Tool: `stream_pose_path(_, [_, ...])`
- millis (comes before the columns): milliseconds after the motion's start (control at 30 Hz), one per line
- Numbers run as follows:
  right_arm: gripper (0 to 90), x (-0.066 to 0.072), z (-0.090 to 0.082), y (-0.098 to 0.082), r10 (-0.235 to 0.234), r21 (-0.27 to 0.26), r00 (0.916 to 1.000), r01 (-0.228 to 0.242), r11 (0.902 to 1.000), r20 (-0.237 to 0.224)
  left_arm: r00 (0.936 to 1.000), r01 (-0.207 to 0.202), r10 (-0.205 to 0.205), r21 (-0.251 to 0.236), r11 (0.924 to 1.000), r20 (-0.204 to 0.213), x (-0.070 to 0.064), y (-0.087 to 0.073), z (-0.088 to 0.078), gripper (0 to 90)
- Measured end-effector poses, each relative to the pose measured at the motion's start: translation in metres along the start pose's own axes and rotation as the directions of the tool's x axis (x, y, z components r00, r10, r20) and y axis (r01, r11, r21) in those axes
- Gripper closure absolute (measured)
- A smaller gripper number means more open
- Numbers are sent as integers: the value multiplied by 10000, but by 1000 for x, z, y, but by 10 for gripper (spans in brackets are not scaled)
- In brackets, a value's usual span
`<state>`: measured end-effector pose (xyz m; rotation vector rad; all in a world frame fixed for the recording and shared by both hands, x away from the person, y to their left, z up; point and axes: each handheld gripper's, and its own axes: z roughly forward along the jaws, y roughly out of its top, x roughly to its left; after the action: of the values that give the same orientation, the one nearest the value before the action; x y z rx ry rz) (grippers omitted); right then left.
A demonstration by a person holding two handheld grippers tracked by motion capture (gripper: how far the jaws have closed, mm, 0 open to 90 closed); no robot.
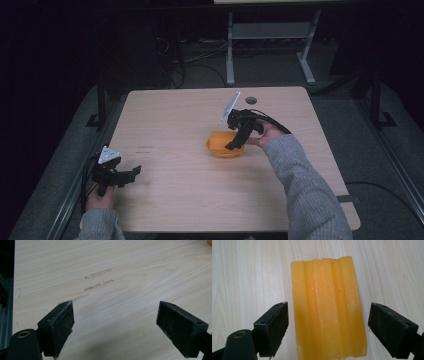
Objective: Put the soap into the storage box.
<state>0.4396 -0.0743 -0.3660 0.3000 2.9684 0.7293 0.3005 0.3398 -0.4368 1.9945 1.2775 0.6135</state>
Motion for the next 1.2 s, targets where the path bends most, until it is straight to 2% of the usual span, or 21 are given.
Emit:
stream_pose_path(800, [161,8,-9,-15,236,-115,9997,-235,9997,90,10000,-32,32,15,10000,-15,0,0,0,138])
stream_pose_path(1200, [161,10,-15,-29,491,-154,9987,-489,9987,117,9999,-105,106,100,9999,-52,1,-1,-1,138])
